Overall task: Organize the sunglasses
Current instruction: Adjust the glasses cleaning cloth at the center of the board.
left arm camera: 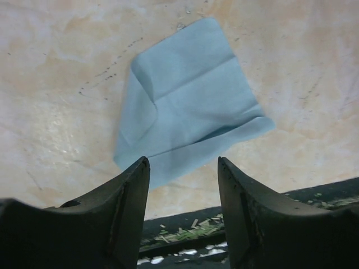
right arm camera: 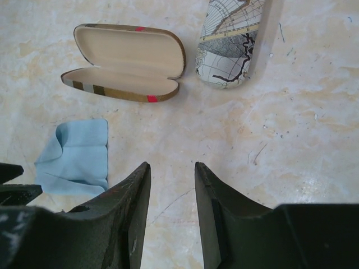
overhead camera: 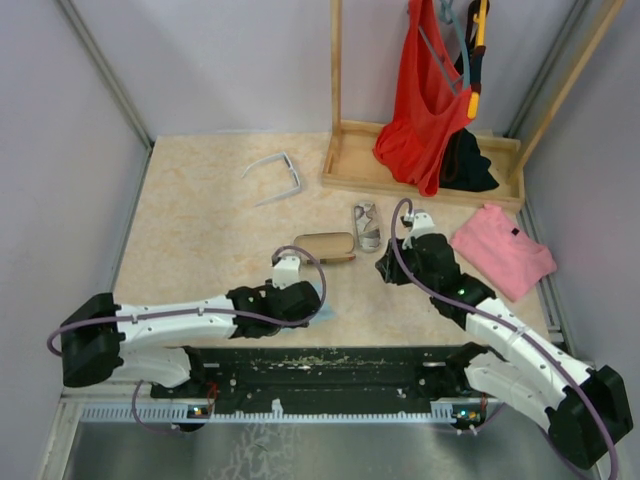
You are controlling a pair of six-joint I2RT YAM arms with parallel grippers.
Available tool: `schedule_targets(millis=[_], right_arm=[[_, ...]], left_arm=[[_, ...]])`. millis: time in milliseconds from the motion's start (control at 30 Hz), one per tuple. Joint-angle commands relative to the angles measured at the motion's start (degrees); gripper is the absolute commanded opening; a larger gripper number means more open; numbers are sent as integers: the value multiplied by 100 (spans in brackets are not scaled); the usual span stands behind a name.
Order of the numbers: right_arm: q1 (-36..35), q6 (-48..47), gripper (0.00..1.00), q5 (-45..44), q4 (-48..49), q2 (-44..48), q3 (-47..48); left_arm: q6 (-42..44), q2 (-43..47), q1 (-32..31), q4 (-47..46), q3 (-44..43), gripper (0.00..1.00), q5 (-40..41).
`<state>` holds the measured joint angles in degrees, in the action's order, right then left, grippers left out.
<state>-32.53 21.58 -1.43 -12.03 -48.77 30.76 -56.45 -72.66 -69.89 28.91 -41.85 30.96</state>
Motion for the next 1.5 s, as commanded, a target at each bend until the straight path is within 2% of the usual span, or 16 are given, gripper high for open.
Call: schedule_targets(millis=[0,133,267,467,733,1200,1467], right_arm=[[-42,-58,38,138,299,-43,36],[-44,-59,38,147,291,-36,16],[-42,-46,38,169,286,-26,-20],[-42,-32,38,180,289,-26,-30],[-42,-30,38,197,333,-79,-37],[-42,-28,38,214,390,-181,-18],[-42,-18,38,223,408,-185,-14]], left_arm=[[1126,-381,60,157,-28,61,204],[1205,-963,66,520,-285,69,571],[1382,-1301,132,609,-442,72,770],[1693,-1444,370,337,-429,70,780],[2181,-1476,760,-328,-188,66,320],[2269,-1102,1417,-556,224,60,-62],[2091,-817,1668,-276,185,58,77]])
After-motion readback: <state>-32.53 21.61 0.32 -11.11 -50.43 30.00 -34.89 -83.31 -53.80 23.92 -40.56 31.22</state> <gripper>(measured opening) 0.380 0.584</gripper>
